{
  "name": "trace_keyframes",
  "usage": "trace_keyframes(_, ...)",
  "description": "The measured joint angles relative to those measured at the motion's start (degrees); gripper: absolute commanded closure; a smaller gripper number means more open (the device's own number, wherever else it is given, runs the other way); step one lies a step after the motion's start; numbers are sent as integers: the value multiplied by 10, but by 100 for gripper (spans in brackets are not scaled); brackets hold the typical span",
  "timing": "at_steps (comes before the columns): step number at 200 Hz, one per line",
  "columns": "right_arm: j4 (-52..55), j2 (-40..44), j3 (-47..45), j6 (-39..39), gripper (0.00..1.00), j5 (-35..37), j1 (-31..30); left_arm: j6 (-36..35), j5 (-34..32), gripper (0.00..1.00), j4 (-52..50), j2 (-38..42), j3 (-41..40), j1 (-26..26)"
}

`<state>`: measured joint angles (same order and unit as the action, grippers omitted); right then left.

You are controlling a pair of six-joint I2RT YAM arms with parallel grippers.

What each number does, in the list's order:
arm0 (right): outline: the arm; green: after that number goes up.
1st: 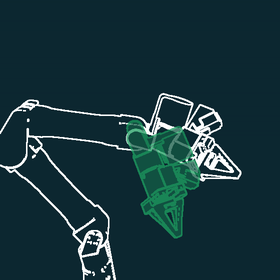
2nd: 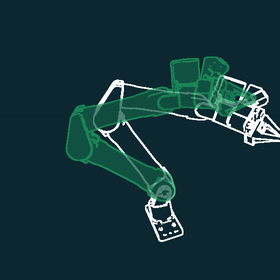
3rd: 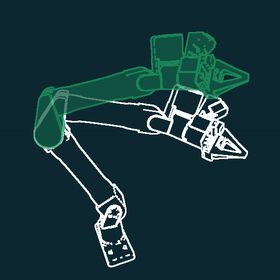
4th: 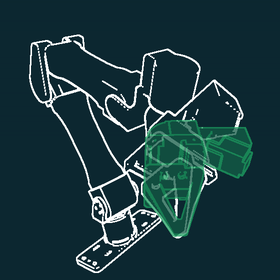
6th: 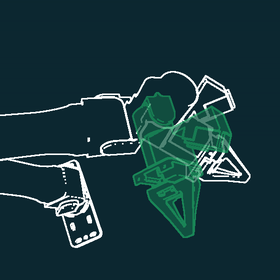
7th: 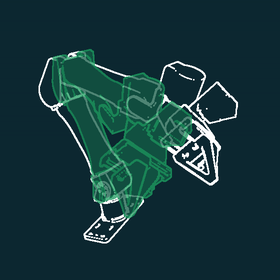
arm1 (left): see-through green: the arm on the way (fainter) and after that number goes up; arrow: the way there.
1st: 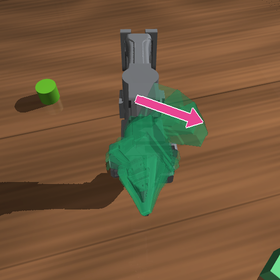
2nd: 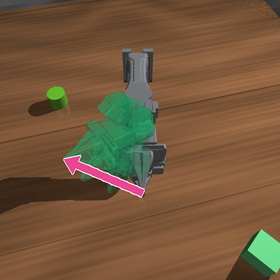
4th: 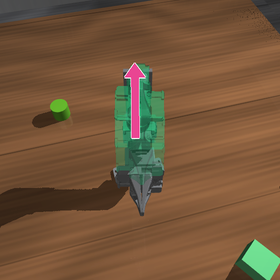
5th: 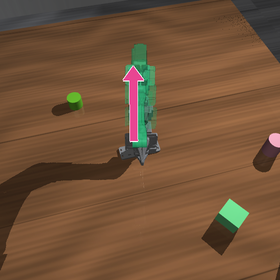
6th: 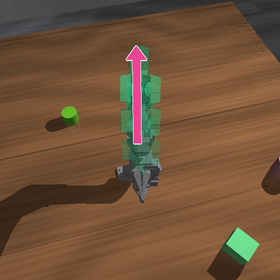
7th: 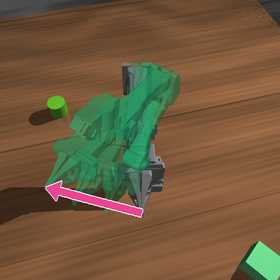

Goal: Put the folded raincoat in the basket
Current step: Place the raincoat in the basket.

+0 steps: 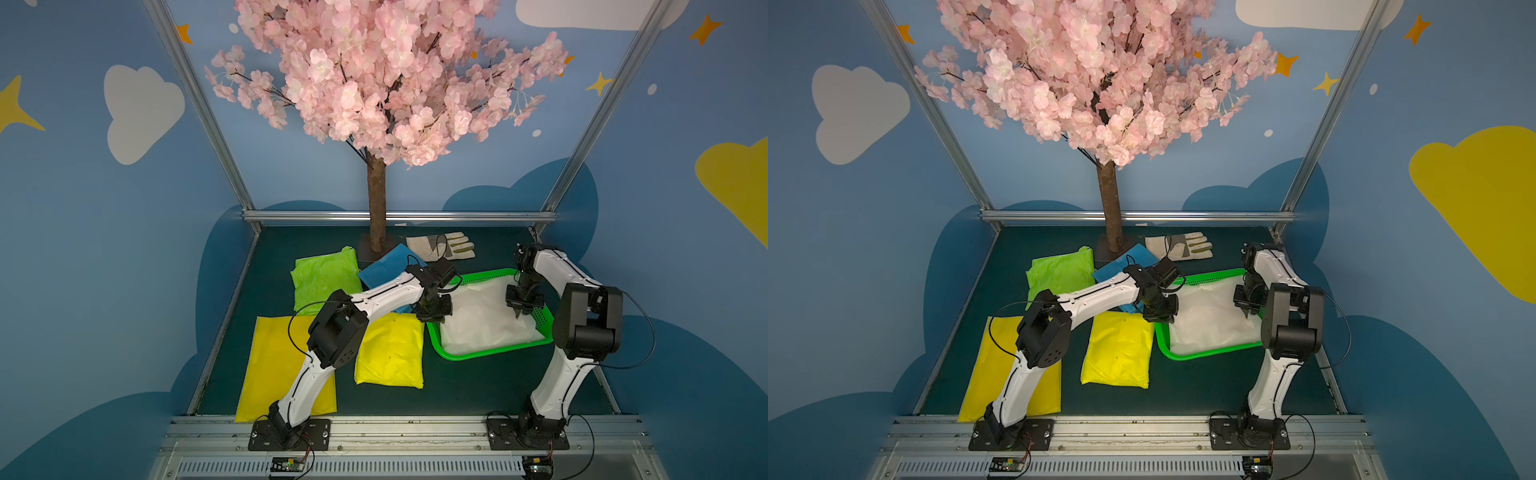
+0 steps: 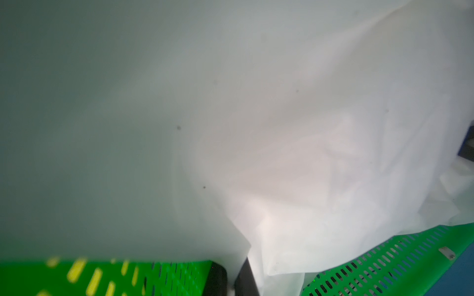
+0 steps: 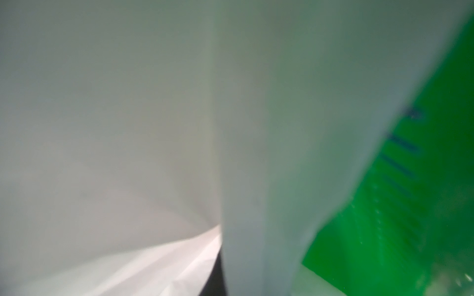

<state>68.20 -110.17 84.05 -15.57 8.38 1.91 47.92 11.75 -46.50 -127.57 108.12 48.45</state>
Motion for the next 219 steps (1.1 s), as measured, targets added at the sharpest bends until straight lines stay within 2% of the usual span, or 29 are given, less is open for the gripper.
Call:
trace_keyframes(58,7,1,1,2,55,-3,-2,-4,1,70,-3,1,5,3)
trace_keyframes(96,22,24,25,-3,49,-1,-2,-10,-2,71,-23,11,6,5)
trace_keyframes(108,26,38,40,-5,49,2,-2,-14,-7,74,-33,16,5,5)
trace_keyframes(124,37,59,61,-7,51,7,-2,-15,-12,83,-44,26,4,5)
trace_keyframes(145,38,82,77,-8,60,8,-2,-20,-15,91,-50,36,3,5)
trace_keyframes(173,37,85,86,-6,76,-3,-3,-24,-18,97,-54,40,3,5)
trace_keyframes(219,16,40,90,-6,85,-9,-5,-27,-22,98,-56,40,0,5)
